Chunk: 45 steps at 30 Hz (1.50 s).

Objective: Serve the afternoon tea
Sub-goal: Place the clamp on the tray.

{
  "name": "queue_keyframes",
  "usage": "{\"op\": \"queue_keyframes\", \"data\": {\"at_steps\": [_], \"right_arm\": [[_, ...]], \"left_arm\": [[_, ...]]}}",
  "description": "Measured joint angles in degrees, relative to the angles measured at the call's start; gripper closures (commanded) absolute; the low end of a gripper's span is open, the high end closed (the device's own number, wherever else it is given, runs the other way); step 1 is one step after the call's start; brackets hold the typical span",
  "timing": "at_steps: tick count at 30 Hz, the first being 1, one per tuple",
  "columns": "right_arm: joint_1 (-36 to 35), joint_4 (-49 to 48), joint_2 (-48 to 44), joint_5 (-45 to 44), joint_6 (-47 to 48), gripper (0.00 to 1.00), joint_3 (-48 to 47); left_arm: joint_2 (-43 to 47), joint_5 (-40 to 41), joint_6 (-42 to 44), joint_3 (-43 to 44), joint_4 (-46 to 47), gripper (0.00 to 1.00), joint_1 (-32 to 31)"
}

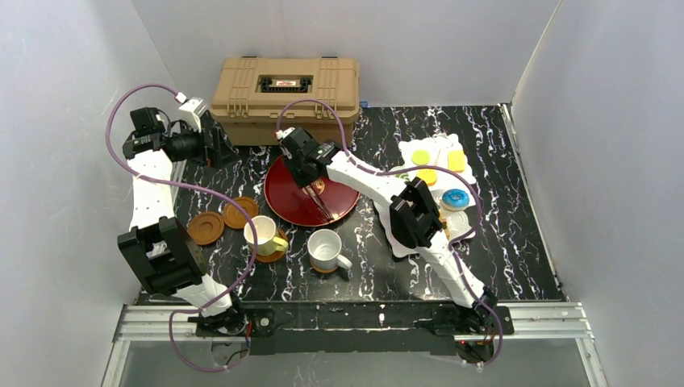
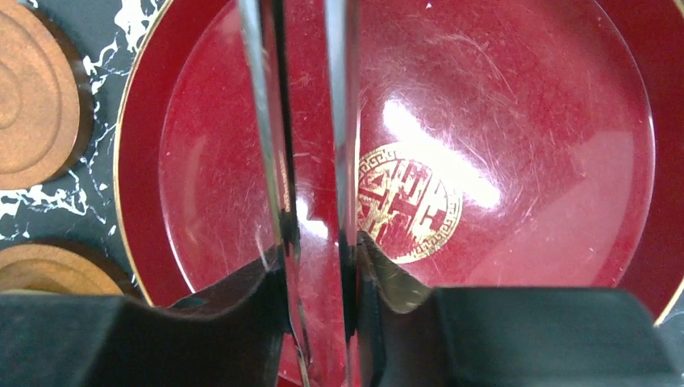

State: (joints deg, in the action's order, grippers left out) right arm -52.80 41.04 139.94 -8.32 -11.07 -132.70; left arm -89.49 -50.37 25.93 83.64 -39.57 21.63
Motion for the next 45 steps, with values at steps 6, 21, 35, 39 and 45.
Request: {"op": "queue_keyframes", "data": {"at_steps": [6, 21, 35, 39, 45], "right_arm": [[0.0, -4.48, 0.37, -0.72, -1.18, 0.55, 3.41], [-2.1, -11.34, 0.09, -6.08, -0.87, 0.02, 6.14], [-8.09, -11.3, -21.51, -12.68, 4.48, 0.02, 8.57], [-8.83, -15.04, -38.27, -16.11, 7.87, 0.02, 14.03], [7.04, -18.71, -50.9, -19.32, 9.6, 0.02, 15.78]], "left_arm": [[0.0, 0.04, 0.0, 0.0, 0.0, 0.02, 0.0], [0.0, 0.5, 0.17, 0.0, 0.0, 0.02, 0.11], [-0.02, 1.11, -2.43, 0.04, 0.5, 0.02, 0.44], [-0.07, 1.18, -3.74, 0.22, 1.2, 0.02, 0.44], [-0.07, 1.22, -4.63, 0.22, 2.14, 0.02, 0.44]]}}
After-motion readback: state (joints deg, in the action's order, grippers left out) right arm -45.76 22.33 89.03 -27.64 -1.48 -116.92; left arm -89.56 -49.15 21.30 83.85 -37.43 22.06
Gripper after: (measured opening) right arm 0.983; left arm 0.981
